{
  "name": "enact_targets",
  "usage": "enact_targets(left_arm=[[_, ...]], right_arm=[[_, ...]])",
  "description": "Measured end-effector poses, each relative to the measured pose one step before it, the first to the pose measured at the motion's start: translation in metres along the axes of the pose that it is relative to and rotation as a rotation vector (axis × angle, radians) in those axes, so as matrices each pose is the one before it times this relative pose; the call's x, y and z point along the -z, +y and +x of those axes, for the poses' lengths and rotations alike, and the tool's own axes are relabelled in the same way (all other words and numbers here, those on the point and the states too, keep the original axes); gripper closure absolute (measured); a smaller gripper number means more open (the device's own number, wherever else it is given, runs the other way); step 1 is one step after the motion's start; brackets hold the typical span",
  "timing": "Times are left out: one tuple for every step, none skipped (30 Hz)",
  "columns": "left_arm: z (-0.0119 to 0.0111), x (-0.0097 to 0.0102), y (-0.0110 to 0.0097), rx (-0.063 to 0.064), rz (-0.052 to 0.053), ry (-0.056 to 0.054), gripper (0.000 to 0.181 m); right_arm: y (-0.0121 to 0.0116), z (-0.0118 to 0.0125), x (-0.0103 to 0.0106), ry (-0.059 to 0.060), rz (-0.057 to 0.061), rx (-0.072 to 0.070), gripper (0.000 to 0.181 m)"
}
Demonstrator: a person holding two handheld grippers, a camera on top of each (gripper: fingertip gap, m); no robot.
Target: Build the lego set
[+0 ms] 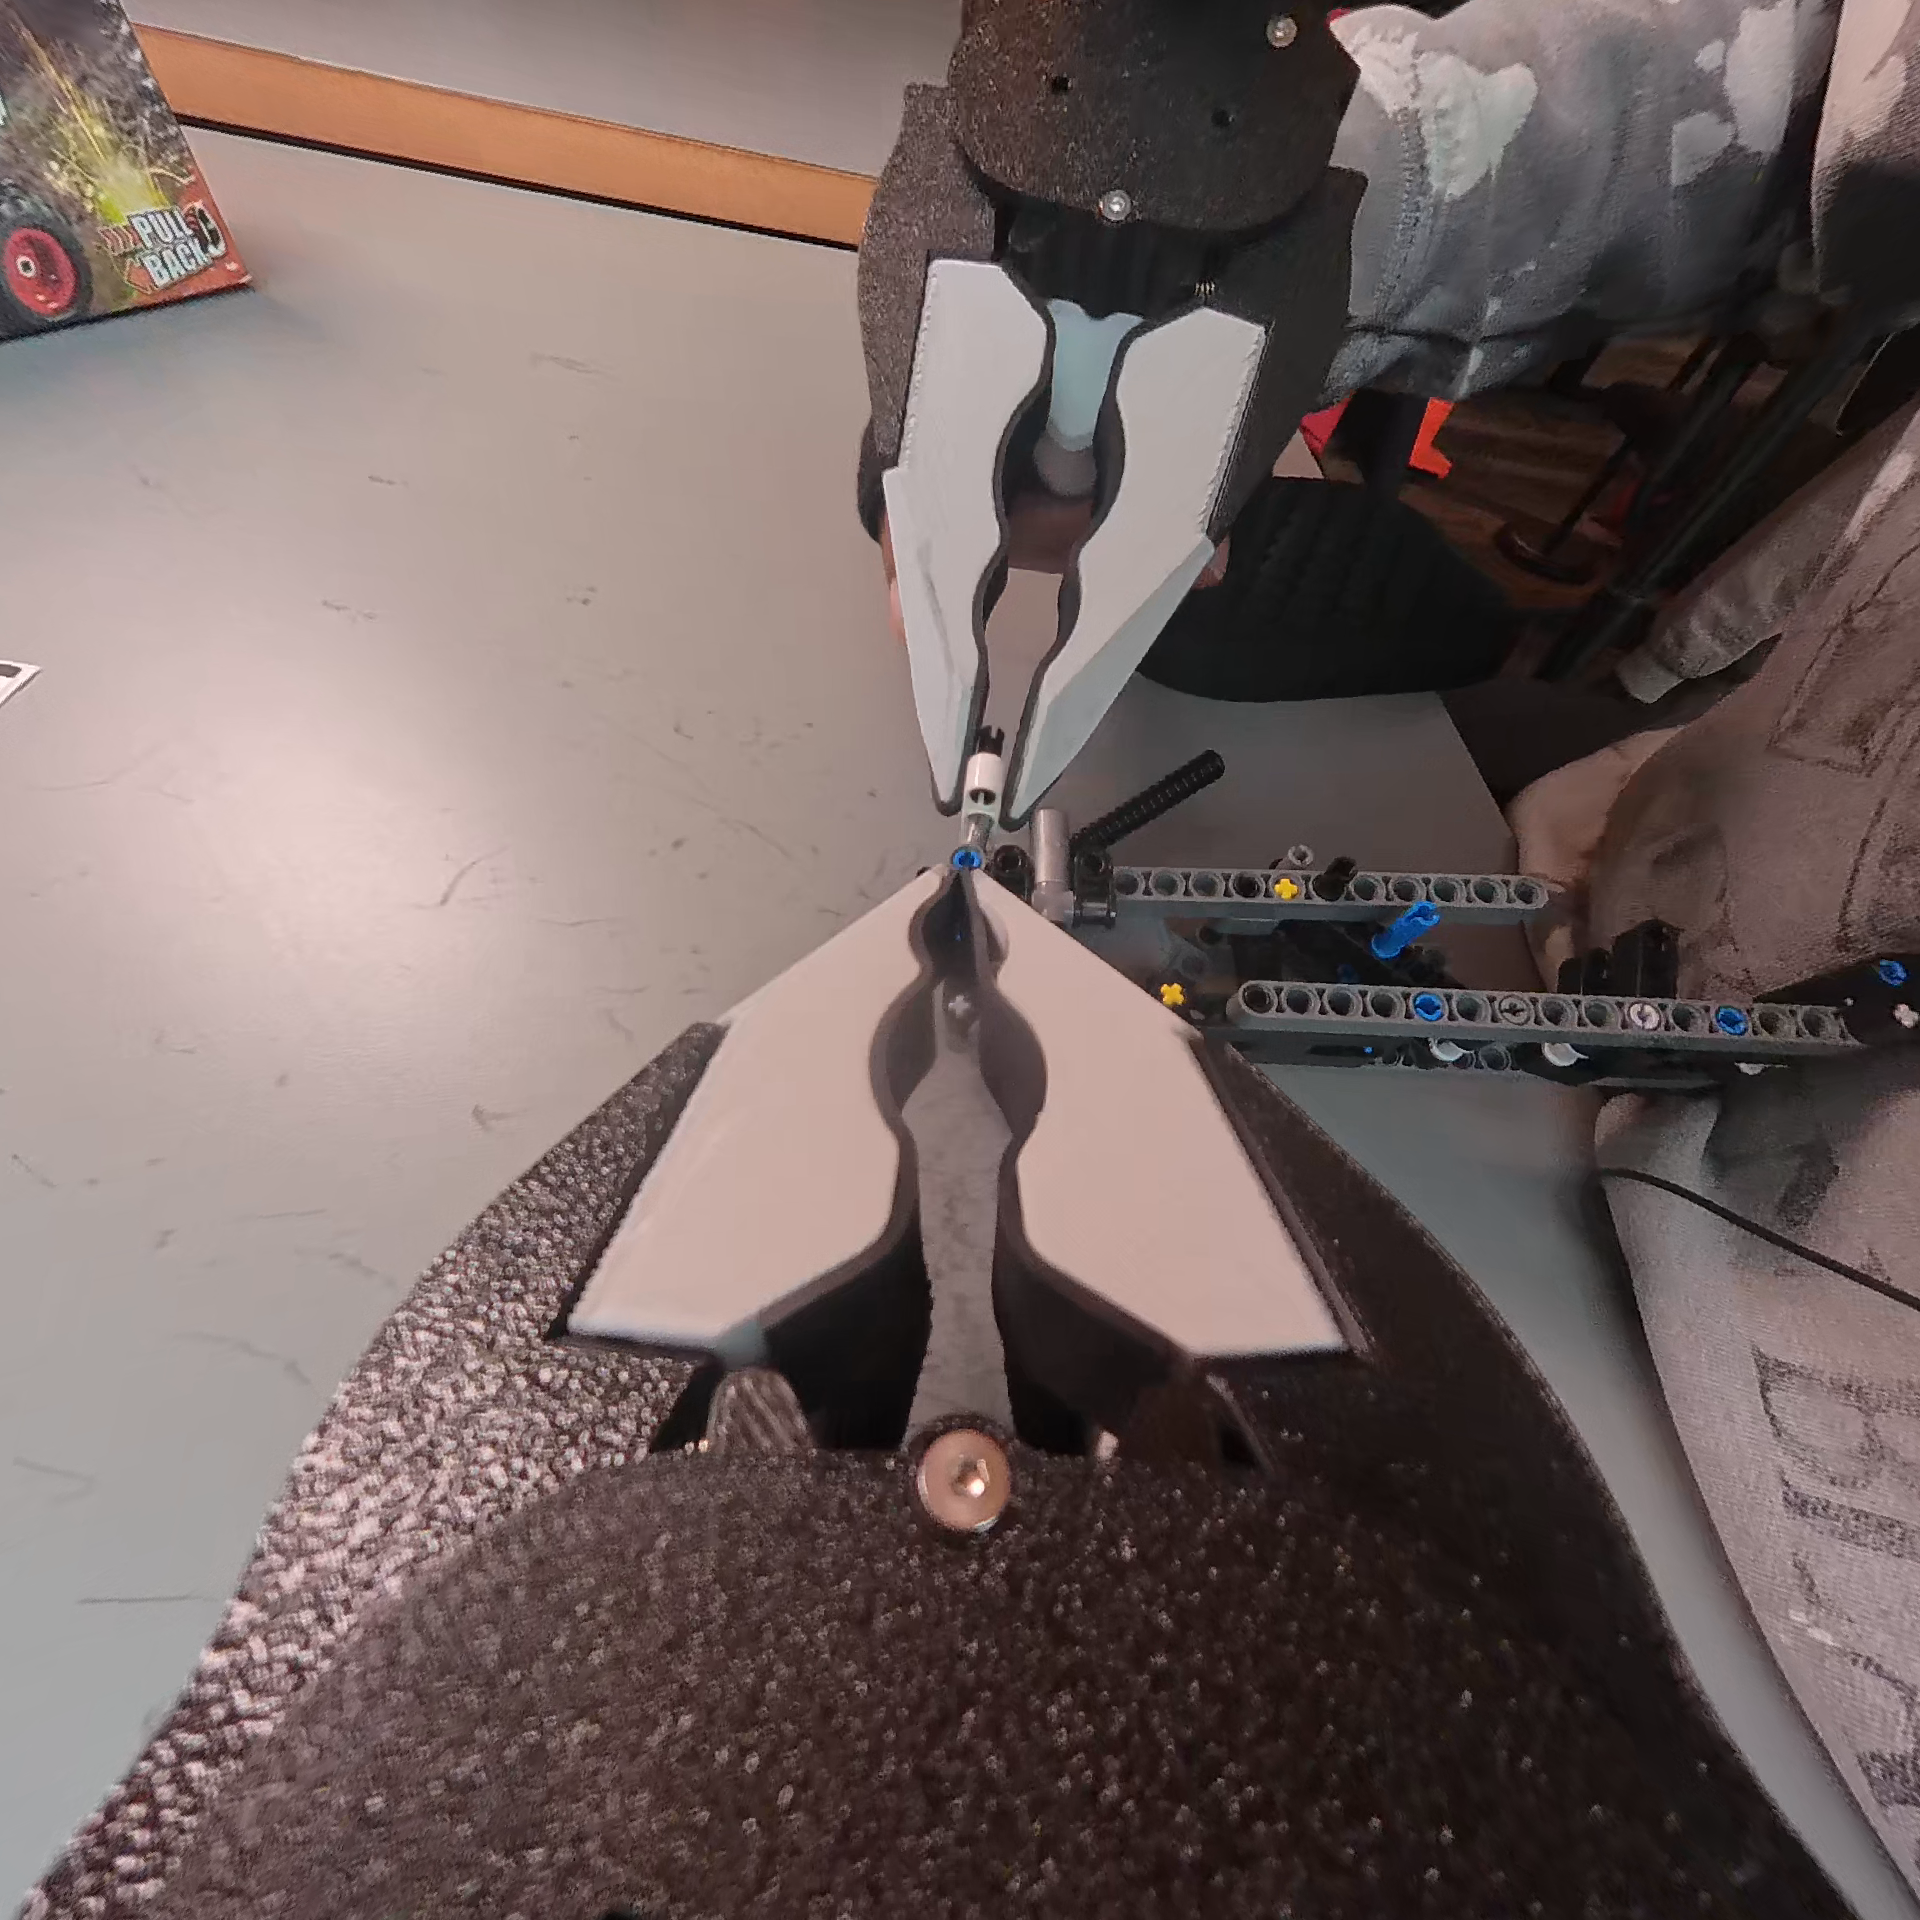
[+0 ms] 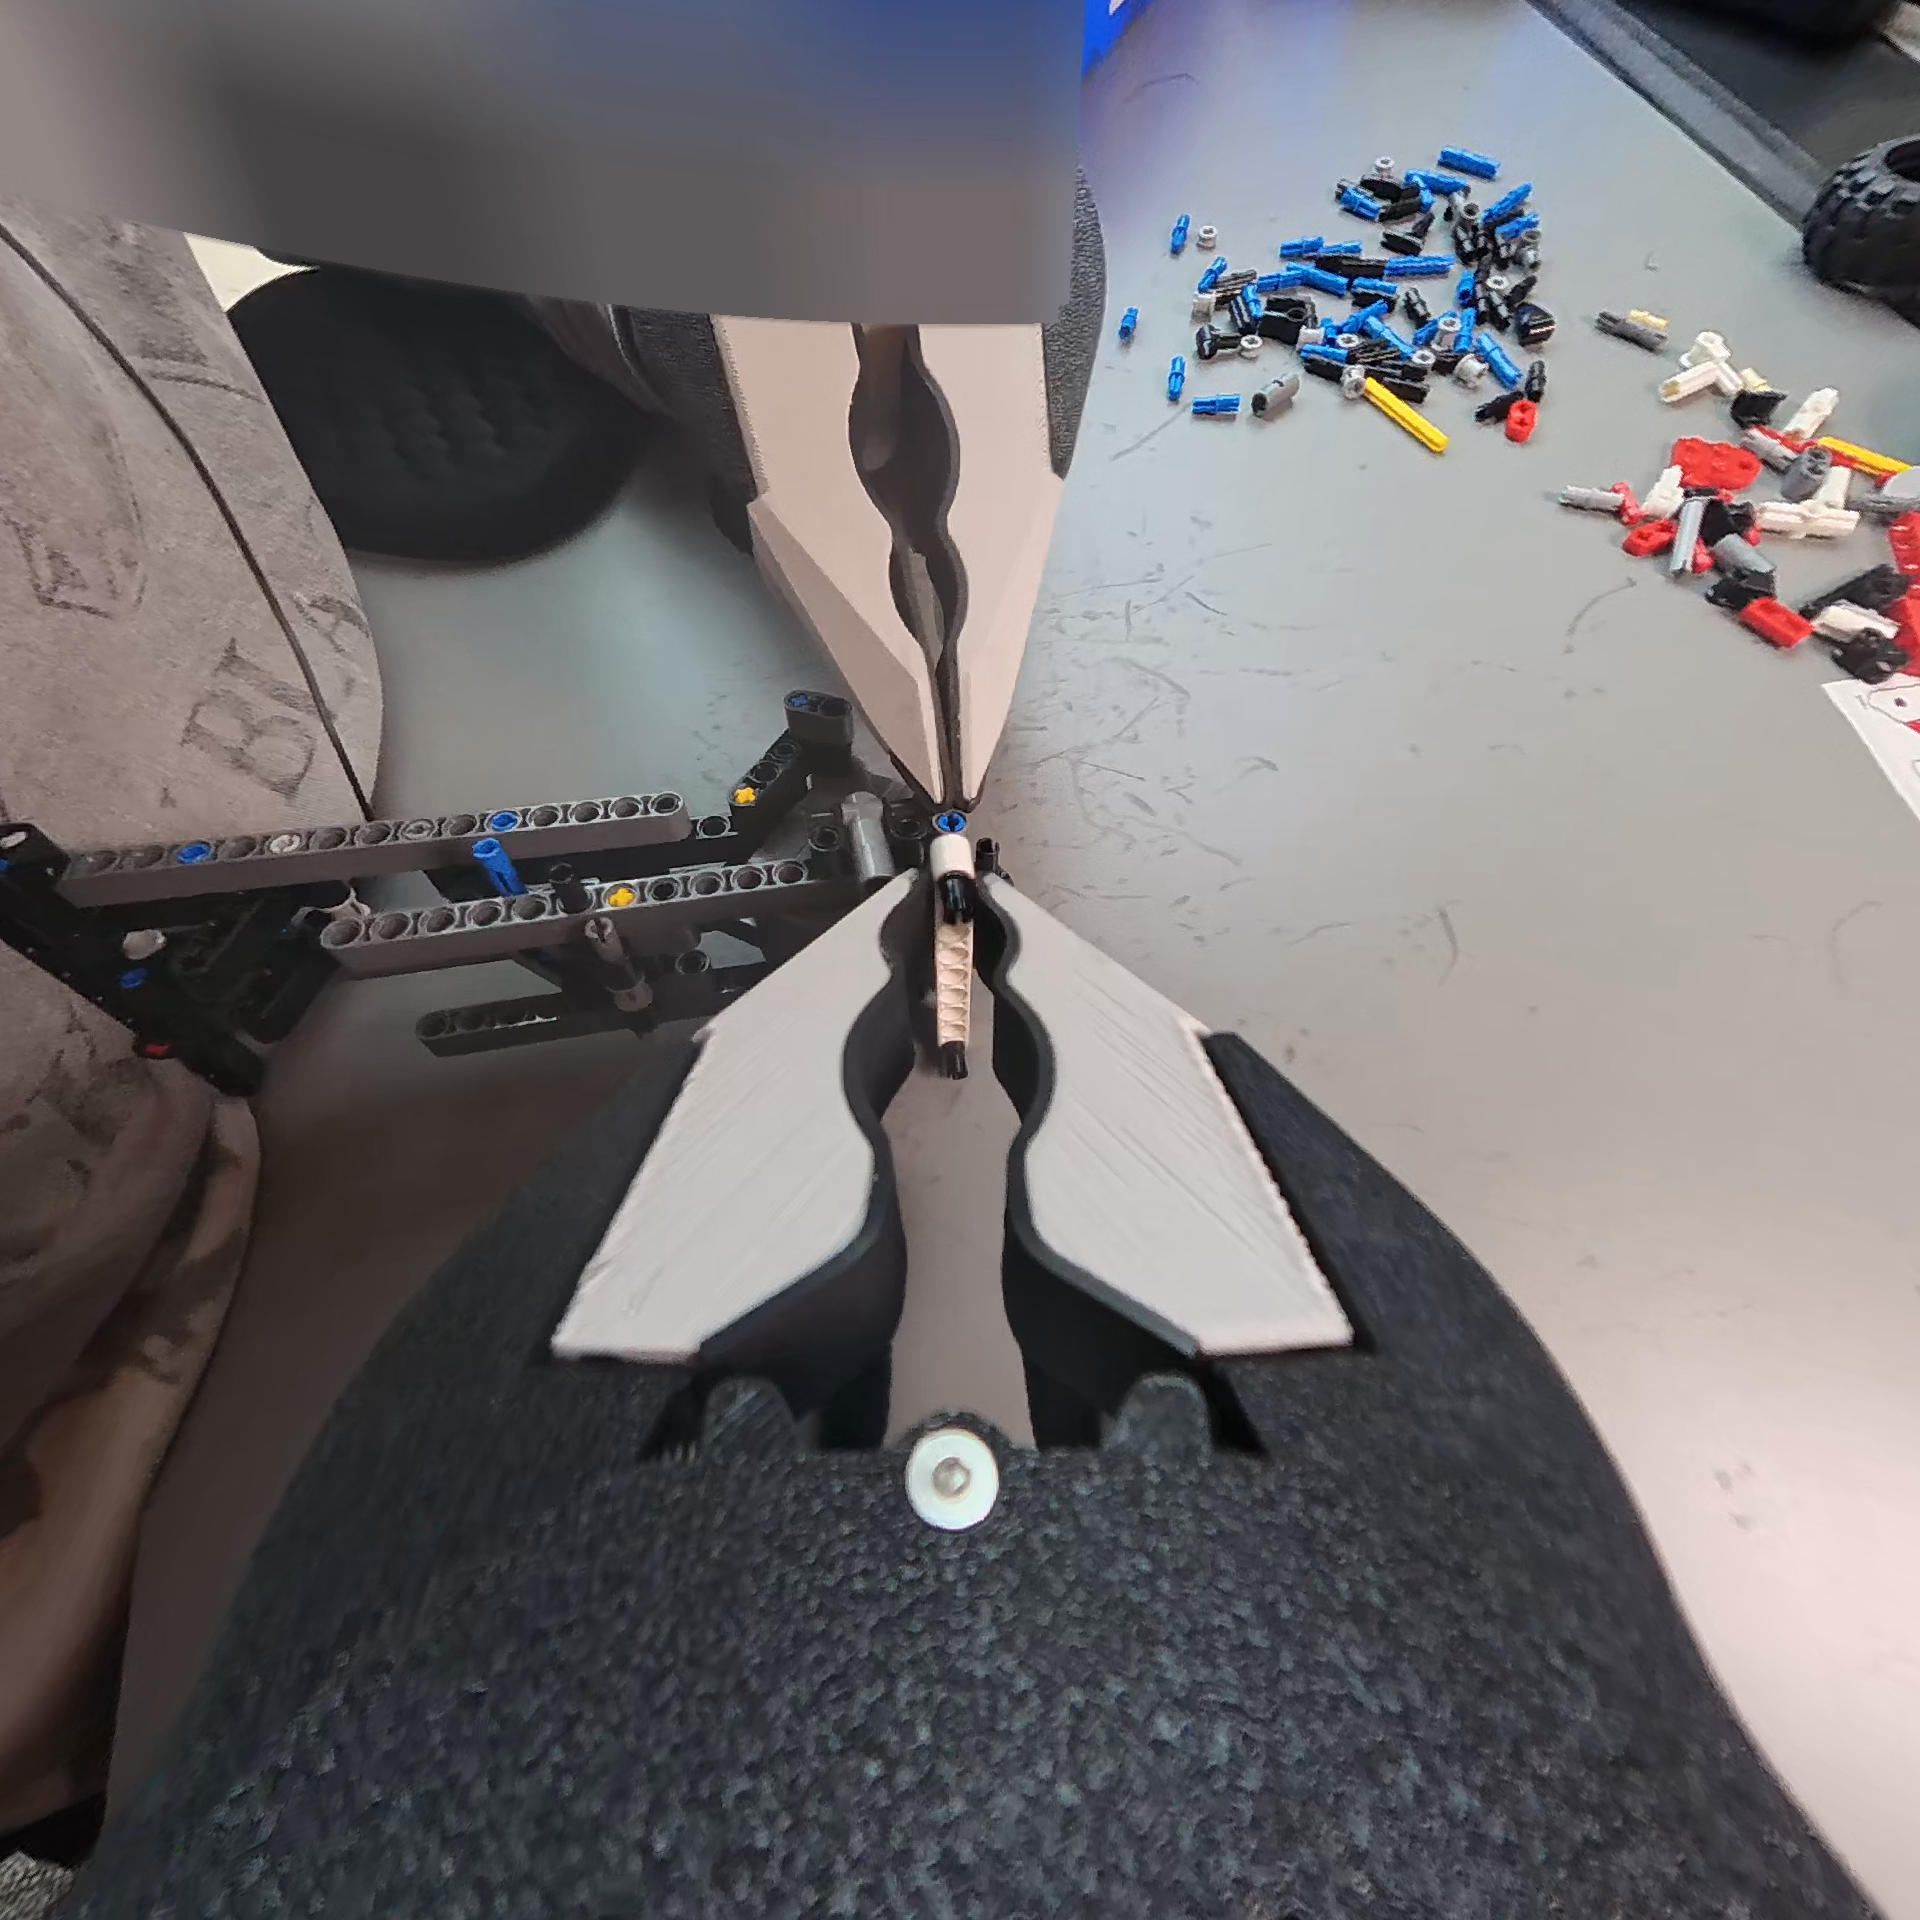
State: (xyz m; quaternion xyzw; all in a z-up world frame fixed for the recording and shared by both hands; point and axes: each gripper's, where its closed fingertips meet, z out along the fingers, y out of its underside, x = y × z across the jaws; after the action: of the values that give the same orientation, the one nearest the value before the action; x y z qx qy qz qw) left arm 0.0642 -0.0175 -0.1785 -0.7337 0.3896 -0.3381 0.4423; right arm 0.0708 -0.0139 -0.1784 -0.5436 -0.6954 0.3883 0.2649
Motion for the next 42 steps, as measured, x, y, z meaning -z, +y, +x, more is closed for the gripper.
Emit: enact_targets(left_arm=[[0.0, 0.0003, -0.00013, 0.0019, 0.001, 0.0003, 0.181], [0.00033, -0.00005, -0.00003, 0.0022, 0.0008, 0.0024, 0.181], [0.0003, 0.00002, -0.00004, -0.0005, 0.0008, 0.0011, 0.181], [0.00046, -0.00008, -0.00013, -0.0021, 0.0008, 0.0001, 0.181], [0.00041, 0.00005, -0.00007, -0.0024, 0.0007, -0.0004, 0.181], [0.0001, 0.00011, -0.00002, -0.0006, 0.0008, 0.0001, 0.181], [0.0001, 0.00008, 0.00003, 0.0026, 0.0004, 0.0024, 0.181], [0.00014, 0.00008, -0.00008, 0.0033, 0.0003, 0.0029, 0.181], [0.00024, 0.00007, -0.00004, 0.0001, 0.0007, 0.0014, 0.181], [0.00032, -0.00001, -0.00002, -0.0008, 0.0006, 0.0004, 0.181], [0.00028, 0.00009, -0.00007, 0.0038, 0.0006, 0.0013, 0.181], [0.0002, 0.00011, 0.0, 0.0058, 0.001, 0.0003, 0.181], [0.00034, -0.00012, 0.00004, 0.0031, 0.0009, -0.0021, 0.181], [0.00021, -0.00007, -0.00009, 0.0013, 0.0006, -0.0034, 0.181], [-0.00002, -0.00003, -0.0001, 0.0037, 0.0009, -0.0026, 0.181], [0.00002, 0.00003, -0.00009, 0.0037, 0.0008, -0.0013, 0.181], [0.00007, -0.00005, -0.00005, 0.0011, 0.0007, -0.0016, 0.181], [0.00008, -0.00004, -0.00013, 0.0023, 0.0009, -0.0038, 0.181], [-0.00014, 0.00001, 0.00003, 0.0029, 0.0003, -0.0046, 0.181], [0.00003, 0.00013, 0.00004, 0.0061, 0.0007, -0.0011, 0.181], [0.00002, -0.0001, -0.00014, 0.0075, 0.001, -0.0003, 0.181], [-0.00005, -0.00013, -0.00017, 0.0034, 0.0005, -0.0035, 0.181], [-0.00005, -0.00029, -0.00024, 0.0, 0.0004, -0.0052, 0.181], [0.00296, -0.00265, -0.00033, 0.0066, -0.002, 0.0074, 0.181], [0.00315, -0.00256, -0.00072, -0.0217, -0.0069, 0.0007, 0.181], [0.00031, 0.00008, -0.00095, -0.0428, -0.0069, -0.0127, 0.181], [-0.00047, 0.00081, -0.00126, -0.0211, 0.0067, -0.0058, 0.181], [-0.00145, 0.00088, -0.0012, 0.003, 0.008, 0.0018, 0.181], [-0.00259, 0.00079, 0.00003, 0.0162, 0.0, 0.0065, 0.181], [-0.00163, 0.00076, 0.00051, 0.0182, 0.0027, 0.0118, 0.181], [-0.00059, 0.0, 0.00093, 0.0122, -0.0007, 0.0081, 0.18], [-0.00046, -0.0005, 0.00074, 0.0004, -0.0059, 0.0025, 0.181], [-0.00019, -0.00034, 0.00028, -0.0024, -0.0037, 0.0039, 0.18], [-0.00023, 0.00019, 0.00022, 0.007, -0.0003, 0.0073, 0.18], [-0.00038, 0.00092, 0.00005, 0.014, 0.0004, 0.0116, 0.18], [-0.00078, 0.00139, -0.00015, 0.0157, 0.0012, 0.0124, 0.18], [-0.00082, 0.00156, -0.00045, 0.019, 0.0036, 0.014, 0.18], [0.00127, 0.00139, -0.00103, 0.0227, 0.0051, 0.0289, 0.18], [0.00078, 0.00141, -0.00137, 0.0254, 0.0042, 0.0254, 0.17], [-0.00217, 0.00145, -0.00172, 0.0265, 0.0041, 0.0065, 0.163], [-0.00234, 0.00132, -0.002, 0.0261, 0.0057, 0.0054, 0.162], [-0.00136, 0.00018, -0.00187, 0.0271, 0.0026, 0.0093, 0.16]], right_arm=[[-0.00012, 0.00003, -0.00024, 0.0165, -0.0004, -0.0042, 0.174], [0.0002, -0.00029, 0.00008, 0.0114, 0.0009, 0.0022, 0.174], [-0.00005, -0.00016, -0.0001, 0.0063, 0.0027, -0.0067, 0.175], [0.00014, -0.00049, 0.00016, 0.0, 0.0026, 0.0022, 0.175], [-0.00028, -0.00014, -0.00024, 0.0017, 0.0016, 0.0029, 0.175], [-0.00019, -0.00016, -0.00038, -0.001, 0.0018, -0.0025, 0.175], [-0.00004, 0.00009, -0.0001, -0.0024, 0.002, -0.0037, 0.175], [-0.00016, 0.00005, -0.00027, 0.0002, 0.0021, -0.0043, 0.175], [0.00001, -0.00037, -0.00014, -0.001, 0.0003, 0.0008, 0.175], [-0.00008, -0.00022, -0.00015, -0.002, -0.0002, 0.0001, 0.175], [-0.00016, -0.00026, -0.00027, -0.0014, -0.0006, -0.0081, 0.175], [0.00007, -0.0001, -0.00012, 0.004, -0.0026, -0.0033, 0.175], [0.0001, -0.00026, 0.00011, 0.0063, -0.0058, 0.0039, 0.175], [0.00011, 0.00031, -0.00003, 0.0109, -0.0084, 0.0073, 0.175], [-0.00004, 0.00018, -0.00011, 0.0085, -0.0052, -0.0009, 0.175], [0.00001, 0.00019, -0.00012, 0.0049, 0.0029, -0.0077, 0.175], [0.00007, -0.00013, 0.00005, 0.0025, 0.0073, -0.0113, 0.175], [-0.00003, 0.00015, -0.00003, 0.0049, 0.0038, -0.0123, 0.175], [-0.00026, 0.00014, -0.00026, 0.013, 0.0018, -0.0069, 0.175], [0.00001, -0.00007, 0.00006, 0.0135, 0.0027, -0.0039, 0.175], [0.00011, 0.00037, 0.00005, 0.0146, 0.0011, -0.009, 0.175], [0.00018, 0.00047, 0.00023, 0.0149, -0.0007, -0.001, 0.175], [0.00015, 0.00324, -0.00027, 0.0302, -0.0036, -0.0053, 0.175], [0.0017, 0.00369, -0.00462, 0.0302, -0.0161, -0.0199, 0.175], [0.00006, 0.00068, -0.00297, 0.0017, 0.002, 0.0079, 0.174], [-0.00083, -0.00022, 0.00112, -0.0245, 0.0055, -0.0087, 0.175], [-0.00236, 0.00084, 0.00376, -0.0084, 0.0067, 0.0039, 0.175], [-0.00184, 0.00028, 0.00324, -0.0039, 0.0059, 0.0211, 0.175], [-0.0004, -0.00316, 0.0011, -0.0283, 0.0011, -0.0015, 0.175], [-0.00018, -0.00173, -0.00047, -0.0129, 0.0139, 0.003, 0.175], [0.00182, 0.00006, -0.00057, -0.0176, 0.0042, 0.0007, 0.175], [0.00068, -0.00029, 0.00028, -0.0328, 0.0075, -0.0143, 0.175], [0.00047, 0.00023, 0.00075, -0.0268, 0.0094, 0.0031, 0.175], [0.00003, -0.00077, 0.00117, -0.0281, 0.0098, 0.0078, 0.175], [0.00001, -0.00173, 0.00177, -0.0353, 0.0082, -0.0012, 0.175], [-0.00015, 0.00122, 0.00257, -0.0178, 0.0076, -0.0082, 0.175], [-0.00004, 0.00152, 0.00234, -0.0131, 0.0038, -0.0153, 0.175], [0.0017, 0.002, 0.00132, -0.0048, -0.0088, -0.0096, 0.174], [0.00265, 0.00113, 0.00063, 0.0, -0.0155, 0.0121, 0.174], [0.00036, -0.00017, 0.00035, 0.0016, -0.0023, 0.0163, 0.174], [-0.0008, -0.00038, -0.00012, 0.0033, 0.0052, 0.0101, 0.174], [-0.00023, 0.00021, -0.00024, 0.0039, 0.0055, 0.0053, 0.174]])
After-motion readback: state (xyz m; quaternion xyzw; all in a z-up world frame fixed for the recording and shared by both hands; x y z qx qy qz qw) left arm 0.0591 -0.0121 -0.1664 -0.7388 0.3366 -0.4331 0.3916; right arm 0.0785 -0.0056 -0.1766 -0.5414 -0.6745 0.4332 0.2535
